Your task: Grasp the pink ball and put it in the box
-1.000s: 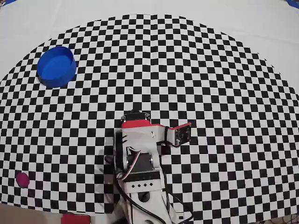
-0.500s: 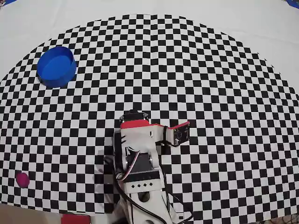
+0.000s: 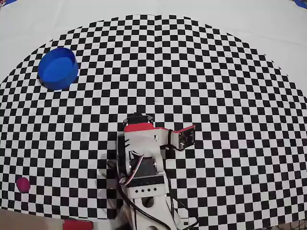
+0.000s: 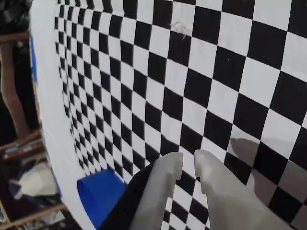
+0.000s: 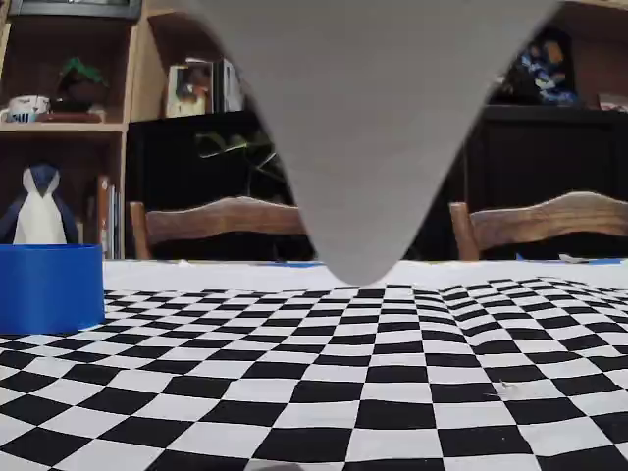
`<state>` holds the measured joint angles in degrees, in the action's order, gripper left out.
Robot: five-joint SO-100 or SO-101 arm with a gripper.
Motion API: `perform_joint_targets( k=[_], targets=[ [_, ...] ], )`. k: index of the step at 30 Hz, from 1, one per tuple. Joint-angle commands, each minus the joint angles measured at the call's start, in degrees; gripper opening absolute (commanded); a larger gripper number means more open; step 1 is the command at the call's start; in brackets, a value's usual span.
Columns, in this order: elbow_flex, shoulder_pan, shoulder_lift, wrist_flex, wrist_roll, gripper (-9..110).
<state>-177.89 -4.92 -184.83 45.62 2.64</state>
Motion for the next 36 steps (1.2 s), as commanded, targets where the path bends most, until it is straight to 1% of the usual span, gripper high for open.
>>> perform_joint_targets(
  k=[1,23,31,36],
  targets=[
    [-0.53,0.26,-1.49,0.44,-0.18,0],
    [-0.53,0.53,-1.49,0.35,0.26,0],
    [-0.53,0.79,-1.49,-2.99,0.44,0],
    [-0.53,1.14,-1.49,-8.0,0.44,0]
  ],
)
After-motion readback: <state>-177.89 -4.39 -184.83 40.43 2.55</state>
